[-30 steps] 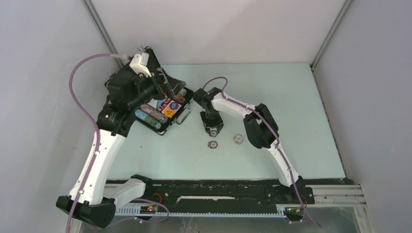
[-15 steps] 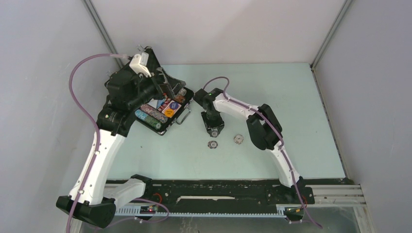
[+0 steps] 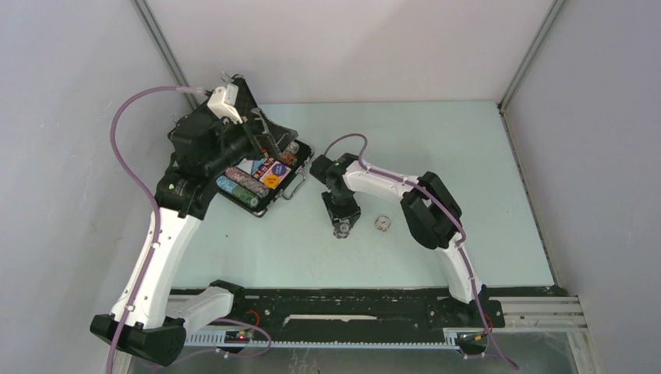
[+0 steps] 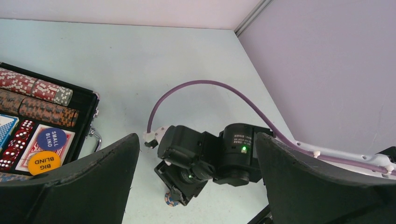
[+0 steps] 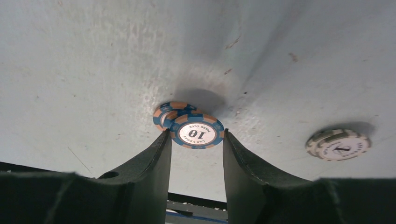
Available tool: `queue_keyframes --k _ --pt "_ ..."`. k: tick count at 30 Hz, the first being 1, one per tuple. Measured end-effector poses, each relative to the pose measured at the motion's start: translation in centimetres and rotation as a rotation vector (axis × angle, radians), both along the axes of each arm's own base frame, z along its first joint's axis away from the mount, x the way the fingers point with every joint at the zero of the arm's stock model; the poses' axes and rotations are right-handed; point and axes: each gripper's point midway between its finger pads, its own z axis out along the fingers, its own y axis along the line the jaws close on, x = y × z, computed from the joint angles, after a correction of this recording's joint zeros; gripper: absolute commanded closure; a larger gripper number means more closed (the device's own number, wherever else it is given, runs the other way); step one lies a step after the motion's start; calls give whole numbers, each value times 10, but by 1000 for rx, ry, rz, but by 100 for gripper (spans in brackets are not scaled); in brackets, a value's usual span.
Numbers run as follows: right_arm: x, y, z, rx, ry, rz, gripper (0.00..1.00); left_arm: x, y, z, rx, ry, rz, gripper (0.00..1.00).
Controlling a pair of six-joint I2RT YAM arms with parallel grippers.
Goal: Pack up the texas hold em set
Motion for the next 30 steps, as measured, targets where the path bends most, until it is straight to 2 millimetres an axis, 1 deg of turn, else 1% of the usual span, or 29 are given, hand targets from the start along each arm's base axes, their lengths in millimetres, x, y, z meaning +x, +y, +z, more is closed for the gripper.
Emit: queue_keyframes --k 4,8,13,16,21,23,28,30 --pt "-12 5 -5 6 22 16 51 0 0 0 -3 2 1 0" --pt "-14 10 -5 16 22 19 48 0 0 0 -5 3 1 0" --pt "-13 10 -5 20 18 19 43 0 0 0 -5 3 0 0" --pt "-13 10 -5 20 18 18 37 0 0 0 -5 3 0 0" --pt "-13 11 -5 20 18 14 21 0 0 0 -5 3 -1 0" --pt "-13 11 -5 19 18 2 18 0 -1 0 -5 4 -1 0" --pt "-13 13 -5 17 18 -63 17 0 -1 0 -5 4 -1 0" --pt "-12 13 -5 12 14 -94 21 0 -1 0 -5 4 -2 0"
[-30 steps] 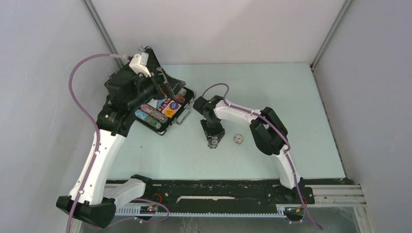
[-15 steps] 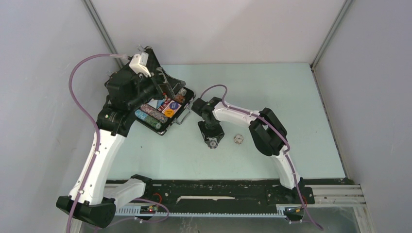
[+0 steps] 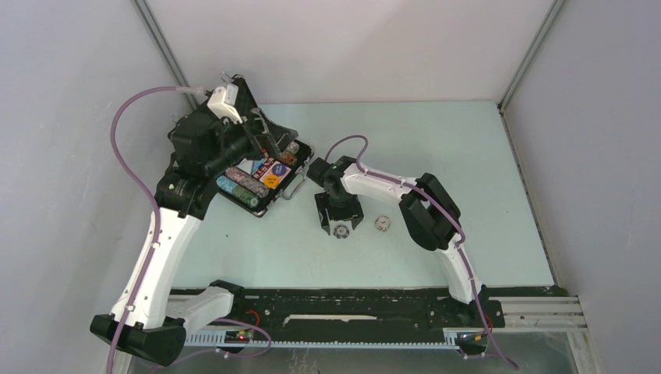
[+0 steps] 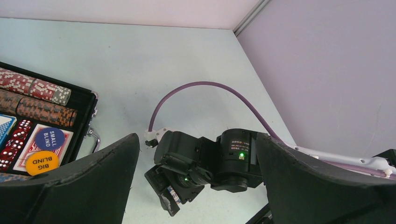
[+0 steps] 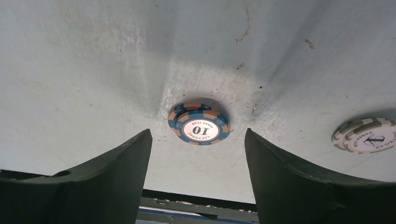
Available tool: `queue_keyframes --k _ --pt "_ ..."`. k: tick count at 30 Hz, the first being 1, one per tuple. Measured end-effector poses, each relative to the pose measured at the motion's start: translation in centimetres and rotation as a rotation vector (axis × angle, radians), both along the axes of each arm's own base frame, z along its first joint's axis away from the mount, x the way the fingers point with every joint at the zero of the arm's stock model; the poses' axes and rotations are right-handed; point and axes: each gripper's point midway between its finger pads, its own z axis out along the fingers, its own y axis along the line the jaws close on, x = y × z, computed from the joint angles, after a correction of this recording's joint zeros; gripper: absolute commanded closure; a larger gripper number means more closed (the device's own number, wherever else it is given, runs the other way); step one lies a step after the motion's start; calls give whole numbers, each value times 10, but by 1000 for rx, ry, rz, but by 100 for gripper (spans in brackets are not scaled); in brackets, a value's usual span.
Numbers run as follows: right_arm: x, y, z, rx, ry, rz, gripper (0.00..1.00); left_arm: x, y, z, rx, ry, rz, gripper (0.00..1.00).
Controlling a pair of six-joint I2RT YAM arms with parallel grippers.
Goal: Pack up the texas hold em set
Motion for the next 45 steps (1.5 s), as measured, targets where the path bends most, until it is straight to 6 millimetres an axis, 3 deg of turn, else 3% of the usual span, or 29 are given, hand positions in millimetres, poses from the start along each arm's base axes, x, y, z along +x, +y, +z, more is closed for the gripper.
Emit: queue_keyframes --k 8,24,30,34,45 --pt "2 -5 -9 -53 -11 -67 27 -1 -1 0 -2 0 -9 0" --pt "2 9 -10 -42 -8 -70 44 -2 -2 0 -3 0 -14 0" --pt "4 7 -10 -45 -11 -66 34 -2 -2 0 -3 0 -14 0" --pt "2 7 -11 -40 -1 -49 34 -2 -2 0 -3 0 -14 0" --pt "-1 6 -12 -40 14 -27 49 -2 -2 0 -2 0 -14 0"
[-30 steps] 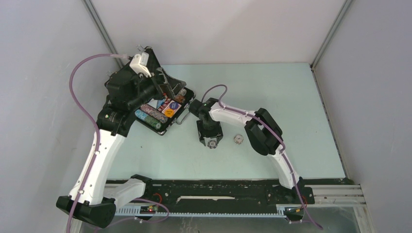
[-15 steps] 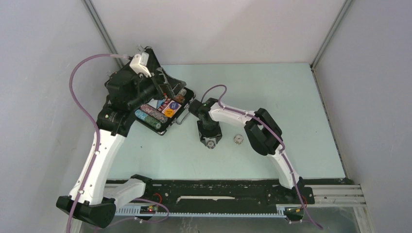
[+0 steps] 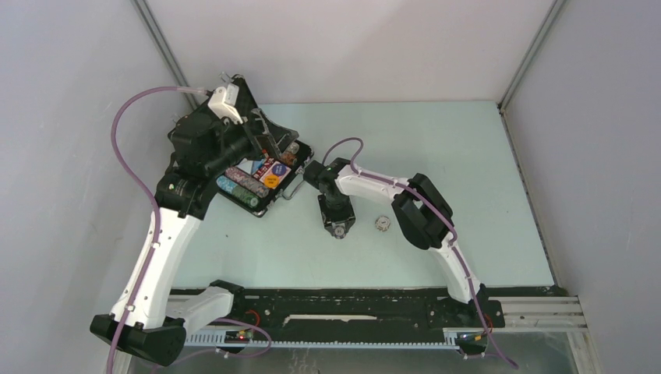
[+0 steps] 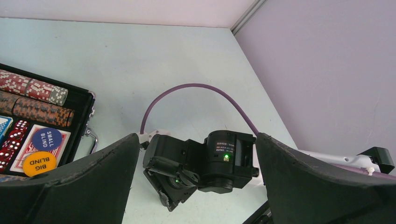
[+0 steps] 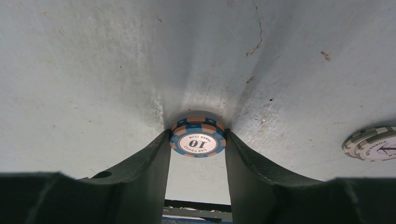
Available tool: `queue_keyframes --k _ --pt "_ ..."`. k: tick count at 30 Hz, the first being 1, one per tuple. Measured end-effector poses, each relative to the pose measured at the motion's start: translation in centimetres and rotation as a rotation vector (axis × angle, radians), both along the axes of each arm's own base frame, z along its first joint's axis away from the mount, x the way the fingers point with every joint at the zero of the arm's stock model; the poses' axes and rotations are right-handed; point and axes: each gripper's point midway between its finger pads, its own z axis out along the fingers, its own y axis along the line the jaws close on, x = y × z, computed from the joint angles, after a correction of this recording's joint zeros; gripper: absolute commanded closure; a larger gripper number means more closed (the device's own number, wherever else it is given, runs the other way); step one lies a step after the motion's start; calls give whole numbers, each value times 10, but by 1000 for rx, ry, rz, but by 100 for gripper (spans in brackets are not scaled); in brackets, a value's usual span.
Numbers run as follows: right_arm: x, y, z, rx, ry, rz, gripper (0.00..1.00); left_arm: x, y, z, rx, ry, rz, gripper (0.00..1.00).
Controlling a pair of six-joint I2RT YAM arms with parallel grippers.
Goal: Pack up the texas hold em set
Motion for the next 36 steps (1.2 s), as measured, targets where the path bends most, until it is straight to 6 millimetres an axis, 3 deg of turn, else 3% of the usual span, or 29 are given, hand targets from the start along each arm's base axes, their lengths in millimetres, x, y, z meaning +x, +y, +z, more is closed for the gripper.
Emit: queue_keyframes --k 10,18,26,36 --pt "-1 0 0 -2 2 3 80 -2 0 2 -2 -6 0 0" --pt "2 -2 1 9 7 -8 93 -2 1 3 -3 -9 0 0" --pt "9 -12 11 40 6 -39 100 -2 1 3 -3 -9 0 0" --pt "17 -26 23 53 -7 -70 100 -1 0 -5 -6 5 0 0"
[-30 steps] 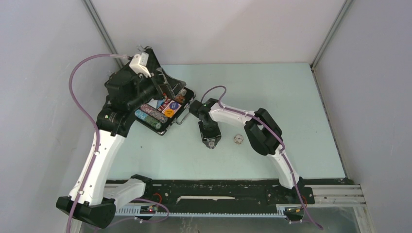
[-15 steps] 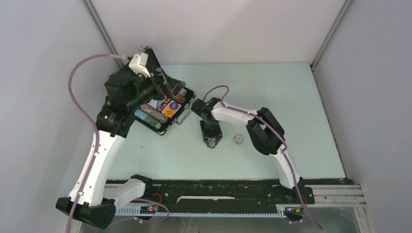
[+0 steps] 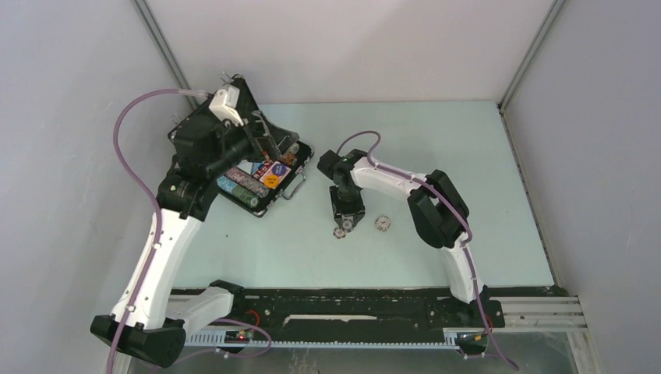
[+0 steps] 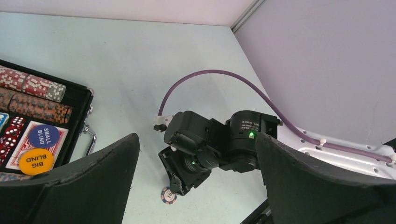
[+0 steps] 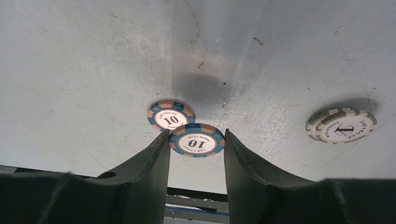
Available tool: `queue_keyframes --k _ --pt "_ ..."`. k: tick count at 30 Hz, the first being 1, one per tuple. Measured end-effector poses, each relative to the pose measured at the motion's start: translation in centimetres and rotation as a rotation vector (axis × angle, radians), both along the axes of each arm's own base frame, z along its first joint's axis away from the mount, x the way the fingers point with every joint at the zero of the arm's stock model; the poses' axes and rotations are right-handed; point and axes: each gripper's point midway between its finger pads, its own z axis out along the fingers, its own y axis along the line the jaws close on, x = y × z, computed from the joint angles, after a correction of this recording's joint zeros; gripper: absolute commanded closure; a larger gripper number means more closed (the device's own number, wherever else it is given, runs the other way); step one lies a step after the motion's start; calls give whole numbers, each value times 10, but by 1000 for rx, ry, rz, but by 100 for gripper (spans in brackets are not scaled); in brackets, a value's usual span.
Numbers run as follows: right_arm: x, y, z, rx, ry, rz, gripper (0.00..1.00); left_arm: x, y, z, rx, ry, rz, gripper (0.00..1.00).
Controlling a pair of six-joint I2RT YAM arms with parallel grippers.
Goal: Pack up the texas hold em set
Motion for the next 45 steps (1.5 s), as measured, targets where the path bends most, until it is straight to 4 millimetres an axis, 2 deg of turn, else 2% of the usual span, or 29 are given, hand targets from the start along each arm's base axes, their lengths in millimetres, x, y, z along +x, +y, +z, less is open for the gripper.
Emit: queue_keyframes --k 6,12,14,16,20,23,31,36,41,45 --pt "-4 -11 -5 -1 36 -25 100 2 -4 -7 -28 20 -8 0" --pt "10 -28 12 23 -1 -106 100 2 -25 -28 -80 68 -55 0" --pt "17 -34 18 27 -13 -139 100 0 -30 -46 -112 91 -59 0" --pt "24 -41 21 18 -21 -173 100 -7 -31 -77 -151 145 -52 0" --pt "38 -50 31 2 -44 -233 100 -31 -31 -153 -192 253 -32 0" --pt "48 -53 40 6 -68 -275 100 -44 -38 -182 -197 290 -56 0" --pt "50 -51 46 16 -55 -369 100 -55 -63 -201 -266 202 -125 1" --pt "47 -43 49 51 -23 -398 100 -53 -78 -216 -294 215 -147 2" --pt "50 -34 57 81 -31 -413 100 -49 -93 -228 -318 237 -167 11" --pt "50 -27 63 117 -24 -420 100 -39 -103 -251 -335 290 -160 17"
